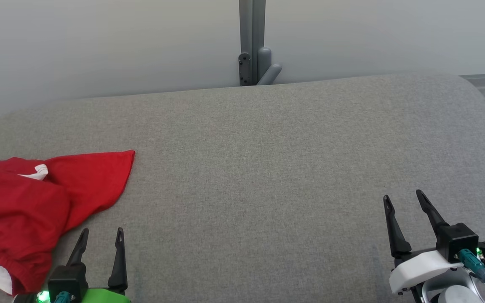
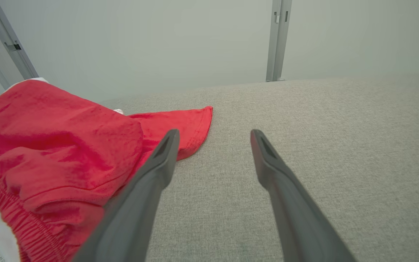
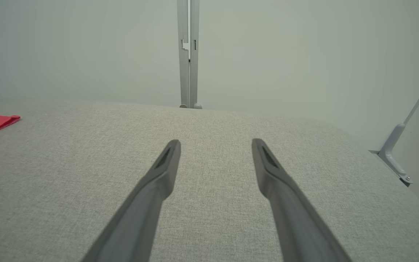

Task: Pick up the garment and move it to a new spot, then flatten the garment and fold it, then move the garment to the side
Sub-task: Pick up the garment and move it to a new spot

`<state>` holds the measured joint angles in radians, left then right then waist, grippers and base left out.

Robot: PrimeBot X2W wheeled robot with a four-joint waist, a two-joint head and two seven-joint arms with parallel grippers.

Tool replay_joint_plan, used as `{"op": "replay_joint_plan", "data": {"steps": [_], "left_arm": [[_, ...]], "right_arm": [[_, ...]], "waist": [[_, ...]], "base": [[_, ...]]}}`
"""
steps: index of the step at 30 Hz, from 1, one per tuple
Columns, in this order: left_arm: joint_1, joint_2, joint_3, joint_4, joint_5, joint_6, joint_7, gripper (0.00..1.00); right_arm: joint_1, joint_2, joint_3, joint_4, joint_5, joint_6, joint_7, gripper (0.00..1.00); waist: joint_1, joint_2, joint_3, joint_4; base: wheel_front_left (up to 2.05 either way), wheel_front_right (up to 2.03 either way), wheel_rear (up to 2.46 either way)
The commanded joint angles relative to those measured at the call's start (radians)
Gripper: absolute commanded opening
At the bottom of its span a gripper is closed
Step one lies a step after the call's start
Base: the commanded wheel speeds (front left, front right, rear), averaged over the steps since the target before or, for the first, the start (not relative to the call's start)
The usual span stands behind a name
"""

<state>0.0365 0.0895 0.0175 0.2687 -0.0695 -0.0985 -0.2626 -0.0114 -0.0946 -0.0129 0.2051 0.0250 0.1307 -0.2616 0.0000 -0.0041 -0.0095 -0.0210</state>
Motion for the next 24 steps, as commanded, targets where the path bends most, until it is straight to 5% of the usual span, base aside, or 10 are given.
{"op": "replay_joint_plan", "data": {"steps": [1,8,17,24], "left_arm": [[0.000,0.000,0.004,0.003,-0.004,-0.006,-0.003,1.00],[-0.013,-0.004,0.008,0.004,0.005,-0.005,-0.003,1.00],[0.022,-0.001,0.047,0.005,-0.001,0.007,-0.002,1.00],[0.045,-0.010,0.062,-0.009,-0.004,0.016,-0.002,1.00]], "right_arm": [[0.010,0.000,0.001,0.001,0.007,0.000,-0.005,1.00],[0.017,0.006,0.016,-0.003,0.014,0.000,-0.005,1.00],[0.017,0.023,0.076,0.004,0.024,0.000,-0.005,1.00],[0.003,0.030,0.114,0.015,0.030,0.000,-0.004,1.00]], "waist": [[0.0000,0.0041,0.001,0.001],[0.0000,0.0041,-0.001,0.043],[0.0000,0.0041,-0.016,0.218],[0.0000,0.0041,-0.023,0.277]], "base": [[0.00,0.00,0.00],[0.00,0.00,0.00],[0.00,0.00,0.00],[0.00,0.00,0.00]]}}
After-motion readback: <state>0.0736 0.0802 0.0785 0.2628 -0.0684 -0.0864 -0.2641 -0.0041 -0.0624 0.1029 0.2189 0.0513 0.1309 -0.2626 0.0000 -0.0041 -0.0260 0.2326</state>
